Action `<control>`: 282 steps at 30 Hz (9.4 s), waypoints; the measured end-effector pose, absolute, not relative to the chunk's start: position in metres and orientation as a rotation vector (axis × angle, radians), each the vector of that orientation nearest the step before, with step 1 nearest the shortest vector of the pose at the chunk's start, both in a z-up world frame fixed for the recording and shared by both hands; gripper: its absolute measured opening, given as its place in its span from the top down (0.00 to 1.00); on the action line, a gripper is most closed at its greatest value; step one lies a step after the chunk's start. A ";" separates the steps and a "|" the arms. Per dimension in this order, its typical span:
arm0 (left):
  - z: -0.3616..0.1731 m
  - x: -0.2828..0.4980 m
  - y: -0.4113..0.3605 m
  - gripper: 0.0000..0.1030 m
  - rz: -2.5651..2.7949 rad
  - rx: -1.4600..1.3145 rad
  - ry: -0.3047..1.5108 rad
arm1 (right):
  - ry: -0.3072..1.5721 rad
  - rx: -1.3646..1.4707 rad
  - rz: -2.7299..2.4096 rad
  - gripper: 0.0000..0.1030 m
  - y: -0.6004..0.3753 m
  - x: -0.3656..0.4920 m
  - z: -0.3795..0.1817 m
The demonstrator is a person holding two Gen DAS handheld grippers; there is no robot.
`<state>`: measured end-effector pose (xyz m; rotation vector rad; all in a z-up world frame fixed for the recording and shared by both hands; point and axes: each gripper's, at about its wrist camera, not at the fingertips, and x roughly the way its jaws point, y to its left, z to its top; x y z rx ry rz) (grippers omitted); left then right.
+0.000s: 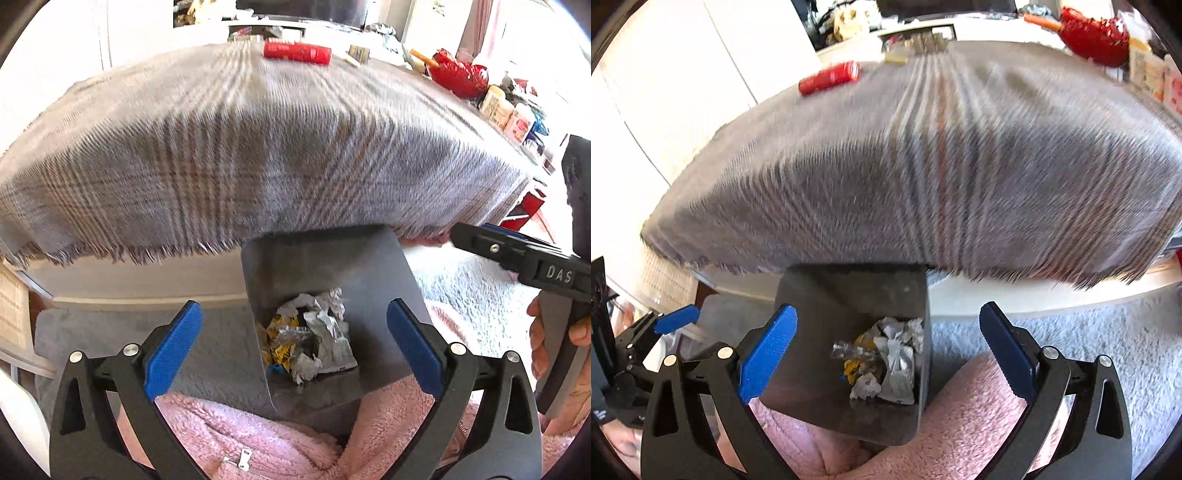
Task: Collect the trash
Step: 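Raise both open tools back over the table toward the red can, then grasp the clear plastic tray with the left tool while the right tool grasps the white gold-capped tube, then carry the clear tray and white tube down over the bin, then open both tools to drop the tray and tube into the bin, then raise both open tools back over the table toward the red can and caps, then grasp the red can with the left tool while the right tool grasps the stacked metal caps, then carry the red can and metal caps down over the bin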
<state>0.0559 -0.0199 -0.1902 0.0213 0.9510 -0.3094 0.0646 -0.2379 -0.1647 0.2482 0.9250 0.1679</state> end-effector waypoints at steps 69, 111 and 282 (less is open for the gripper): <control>-0.107 0.346 -0.068 0.63 -0.418 0.098 0.836 | 0.924 -0.163 0.316 0.82 -0.190 0.351 -0.107; -0.069 0.075 -0.035 0.83 -0.330 0.060 0.714 | 0.790 0.004 0.276 0.86 -0.215 0.089 -0.065; -0.129 0.275 -0.111 0.72 -0.474 0.220 0.911 | 0.912 0.037 0.074 0.80 -0.268 0.291 -0.107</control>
